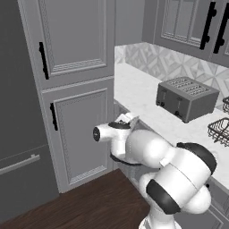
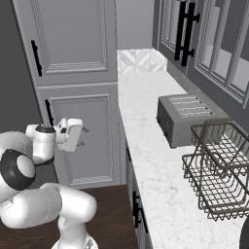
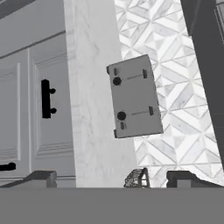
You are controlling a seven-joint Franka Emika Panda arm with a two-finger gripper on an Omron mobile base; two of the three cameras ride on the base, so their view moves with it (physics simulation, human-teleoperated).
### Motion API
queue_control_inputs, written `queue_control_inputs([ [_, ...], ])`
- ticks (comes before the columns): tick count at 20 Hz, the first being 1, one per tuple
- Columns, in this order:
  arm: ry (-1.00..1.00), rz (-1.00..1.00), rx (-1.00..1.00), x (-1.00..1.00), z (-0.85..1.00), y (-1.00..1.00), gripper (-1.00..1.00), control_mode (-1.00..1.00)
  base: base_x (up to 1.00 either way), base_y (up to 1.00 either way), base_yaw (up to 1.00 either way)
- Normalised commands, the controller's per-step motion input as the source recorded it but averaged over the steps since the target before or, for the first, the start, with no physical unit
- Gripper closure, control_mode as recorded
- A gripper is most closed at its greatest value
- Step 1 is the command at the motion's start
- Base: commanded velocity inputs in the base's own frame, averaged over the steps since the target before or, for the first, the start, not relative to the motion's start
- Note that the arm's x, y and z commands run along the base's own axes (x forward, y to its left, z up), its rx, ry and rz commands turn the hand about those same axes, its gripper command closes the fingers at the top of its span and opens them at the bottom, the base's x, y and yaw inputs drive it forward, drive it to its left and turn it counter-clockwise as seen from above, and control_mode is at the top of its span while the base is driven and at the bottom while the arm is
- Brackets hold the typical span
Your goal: Take a straw from the drawer in front and place it inside the glass cup on the dining counter.
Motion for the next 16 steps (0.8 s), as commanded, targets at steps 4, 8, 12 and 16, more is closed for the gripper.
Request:
queue_control_inputs([
  [4,0.1,-0.16,-0.28,0.45,-0.74,-0.07,-1.0,-1.0,0.0,0.0,0.0],
  [8,0.07,-0.15,-0.25,0.21,-0.69,-0.23,-1.0,-1.0,0.0,0.0,0.0],
  [12,0.04,-0.15,-0.19,0.11,-0.46,-0.39,-1.0,-1.0,0.0,0.0,0.0],
  [16,0.06,-0.11,-0.13,0.29,-0.37,-0.49,-1.0,-1.0,0.0,0.0,0.0],
])
